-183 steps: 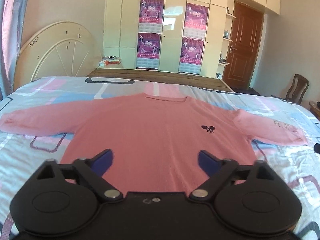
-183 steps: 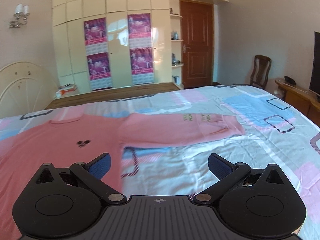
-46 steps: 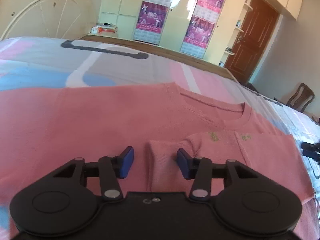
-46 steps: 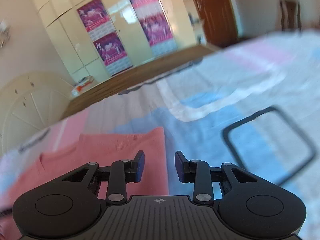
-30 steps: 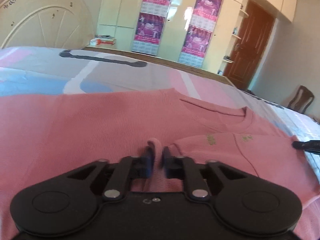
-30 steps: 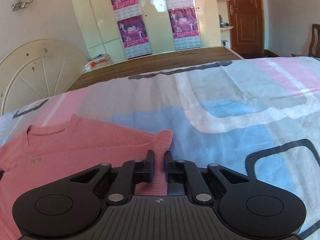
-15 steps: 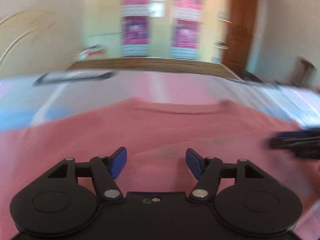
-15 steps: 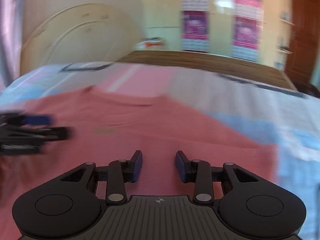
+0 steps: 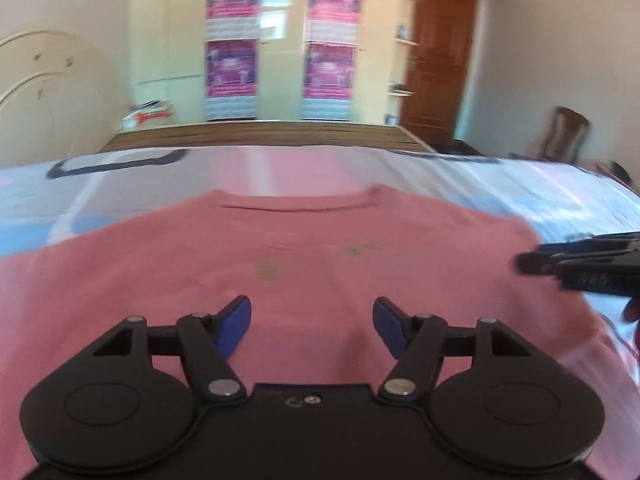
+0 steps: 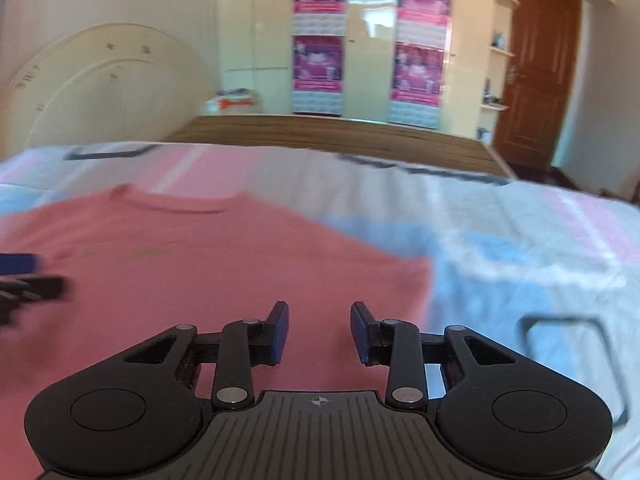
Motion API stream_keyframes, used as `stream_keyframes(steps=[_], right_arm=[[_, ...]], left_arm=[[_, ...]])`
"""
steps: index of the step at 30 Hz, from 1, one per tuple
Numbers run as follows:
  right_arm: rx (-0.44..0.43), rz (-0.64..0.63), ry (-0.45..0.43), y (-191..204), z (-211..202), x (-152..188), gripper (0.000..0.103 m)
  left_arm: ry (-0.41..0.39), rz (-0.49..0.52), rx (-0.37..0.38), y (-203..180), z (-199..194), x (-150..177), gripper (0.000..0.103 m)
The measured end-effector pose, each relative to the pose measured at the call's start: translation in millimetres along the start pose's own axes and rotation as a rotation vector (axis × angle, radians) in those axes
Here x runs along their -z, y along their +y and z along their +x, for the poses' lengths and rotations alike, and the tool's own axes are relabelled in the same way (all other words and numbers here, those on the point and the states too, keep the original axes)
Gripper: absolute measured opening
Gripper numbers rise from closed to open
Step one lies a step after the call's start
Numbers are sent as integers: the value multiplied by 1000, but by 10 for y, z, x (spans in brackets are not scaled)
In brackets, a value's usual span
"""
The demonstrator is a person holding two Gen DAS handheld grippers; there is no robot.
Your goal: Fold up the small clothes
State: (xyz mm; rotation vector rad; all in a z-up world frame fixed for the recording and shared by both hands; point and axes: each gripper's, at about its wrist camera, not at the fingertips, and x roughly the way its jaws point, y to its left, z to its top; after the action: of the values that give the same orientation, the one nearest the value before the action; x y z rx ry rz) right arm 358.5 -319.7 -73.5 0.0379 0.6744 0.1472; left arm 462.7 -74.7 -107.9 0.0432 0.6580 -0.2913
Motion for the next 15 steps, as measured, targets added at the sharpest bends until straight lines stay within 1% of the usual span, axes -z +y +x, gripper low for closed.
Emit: stream_keyframes(steps=[2,3,5,6,7,8,9,10,11,12,13,14,15], right_arm=[[-59,2,7,184,-63,135,34],[-83,-5,14,279,-111,186,34],[-123,11,60,376,-142,332,34],[-123,7,75,412,-191,410,34],[-112,-11,68,417,-271,466,34],[-112,-26,66,383,-343,524,34],[-118,-33,68,317,-373,549,34],[-108,-33,63,223,-370,514,34],[-84,-26,45,134,-368,444,34],[-51,-10,16,38,-357,345,34],[-9,13,1,-92,-248,215,31],[37,37,-4,-219,-127,82,24],[75,67,13,-343,22,-39,15]], left_arm=[[18,12,28,-114,-13,84,66],[39,24,27,-162,8,141,66],[77,38,13,-201,18,262,66],[75,34,7,-153,-12,326,68],[64,27,9,-85,-57,361,73],[57,19,0,-8,-100,377,72],[48,18,-20,61,-141,375,64],[33,18,-24,128,-167,340,63],[16,14,-42,177,-164,284,67],[-4,21,-56,226,-125,197,67],[-11,27,-56,260,-67,121,67],[-11,26,-58,288,13,31,67],[3,12,-57,318,115,-59,66]])
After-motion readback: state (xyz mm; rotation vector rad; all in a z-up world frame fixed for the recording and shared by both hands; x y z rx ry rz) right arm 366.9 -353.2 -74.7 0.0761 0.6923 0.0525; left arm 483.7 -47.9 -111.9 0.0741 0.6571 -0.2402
